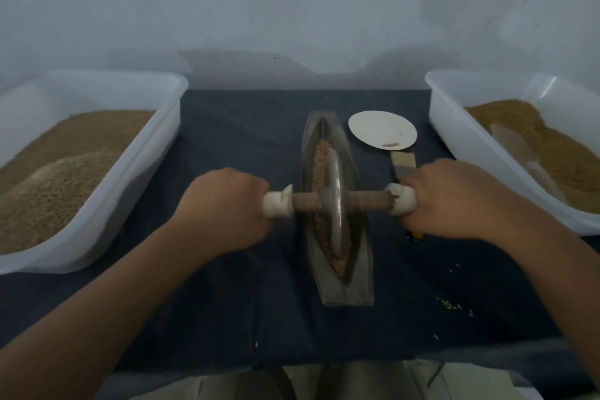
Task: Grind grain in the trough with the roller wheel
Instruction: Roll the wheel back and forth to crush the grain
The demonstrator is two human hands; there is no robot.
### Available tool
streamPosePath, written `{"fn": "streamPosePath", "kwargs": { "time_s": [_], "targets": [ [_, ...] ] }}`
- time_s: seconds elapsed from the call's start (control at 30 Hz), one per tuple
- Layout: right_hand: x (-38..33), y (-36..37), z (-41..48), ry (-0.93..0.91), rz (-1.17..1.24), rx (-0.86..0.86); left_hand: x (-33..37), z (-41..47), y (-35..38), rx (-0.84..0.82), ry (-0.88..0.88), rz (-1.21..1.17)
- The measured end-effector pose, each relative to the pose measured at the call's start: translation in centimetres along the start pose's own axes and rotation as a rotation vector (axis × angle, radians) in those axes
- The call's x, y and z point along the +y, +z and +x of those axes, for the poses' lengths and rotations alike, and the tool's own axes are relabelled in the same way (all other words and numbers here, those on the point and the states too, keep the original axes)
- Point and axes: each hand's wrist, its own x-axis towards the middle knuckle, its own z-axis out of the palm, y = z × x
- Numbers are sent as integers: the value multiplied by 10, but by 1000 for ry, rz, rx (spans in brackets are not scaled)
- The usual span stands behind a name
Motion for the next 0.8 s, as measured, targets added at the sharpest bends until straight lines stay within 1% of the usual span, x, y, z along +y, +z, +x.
{"fn": "streamPosePath", "kwargs": {
  "time_s": [0.1, 0.17, 0.23, 0.3, 0.4, 0.43, 0.5, 0.57, 0.63, 0.7, 0.77, 0.8],
  "targets": [
    [-6, 4, 29, 11, -101, 159, -3, 16, 13, 9, -87, -46],
    [-8, 6, 63, 63, -159, 307, -1, 52, 18, 40, -162, -20],
    [-5, 4, 88, 146, -172, 369, 0, 86, 17, 47, -223, 3],
    [-1, 5, 97, 185, -135, 351, 1, 100, 11, 6, -229, 8],
    [2, 8, 76, 136, -35, 206, 1, 76, 4, -54, -130, 19],
    [4, 10, 60, 98, -25, 165, 0, 58, 3, -38, -88, 43],
    [4, 9, 23, 30, 7, 89, 1, 22, 0, 68, 6, 95],
    [3, 8, -1, 5, 68, 32, 1, 4, -3, 142, 67, 110],
    [2, 12, 2, 19, 62, 35, 0, 12, 1, 89, 35, 97],
    [-1, 13, 30, 72, 15, 115, 2, 40, 4, 14, -51, 94],
    [-3, 11, 67, 160, -28, 213, 2, 79, 2, 4, -120, 100],
    [-3, 9, 83, 205, -39, 234, 2, 96, -1, -9, -143, 103]
  ]
}}
